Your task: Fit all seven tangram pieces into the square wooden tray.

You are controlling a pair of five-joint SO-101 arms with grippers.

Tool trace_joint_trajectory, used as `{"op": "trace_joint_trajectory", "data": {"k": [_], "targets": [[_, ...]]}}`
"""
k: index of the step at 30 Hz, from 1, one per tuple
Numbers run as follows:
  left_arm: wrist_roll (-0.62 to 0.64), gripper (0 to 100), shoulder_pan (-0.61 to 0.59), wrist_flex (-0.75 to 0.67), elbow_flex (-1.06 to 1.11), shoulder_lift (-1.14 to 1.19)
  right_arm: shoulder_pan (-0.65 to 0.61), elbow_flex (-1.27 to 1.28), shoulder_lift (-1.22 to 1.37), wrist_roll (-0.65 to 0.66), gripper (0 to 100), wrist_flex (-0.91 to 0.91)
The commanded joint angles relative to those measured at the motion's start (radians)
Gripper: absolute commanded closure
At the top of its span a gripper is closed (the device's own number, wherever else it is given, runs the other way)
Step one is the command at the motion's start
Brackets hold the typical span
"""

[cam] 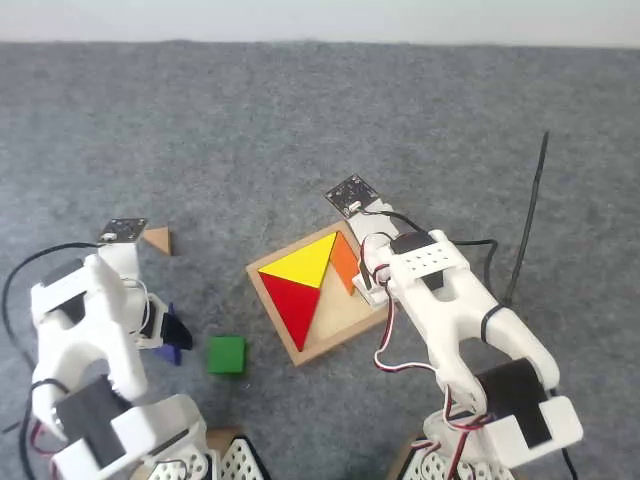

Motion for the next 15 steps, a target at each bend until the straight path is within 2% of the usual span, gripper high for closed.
{"op": "trace_joint_trajectory", "data": {"k": [1, 4, 15], "targets": [[-0.005, 75, 0.008, -0.005, -0.001, -0.003, -0.024, 0.003, -0.008, 0.014, 99.1, -0.005], [-0.005, 78, 0.008, -0.005, 0.001, -0.005, -0.024, 0.003, -0.008, 0.014, 99.1, -0.005], [-0.005, 80, 0.008, 0.000, 0.001, -0.014, -0.024, 0.003, -0.008, 0.014, 99.1, -0.005]]}}
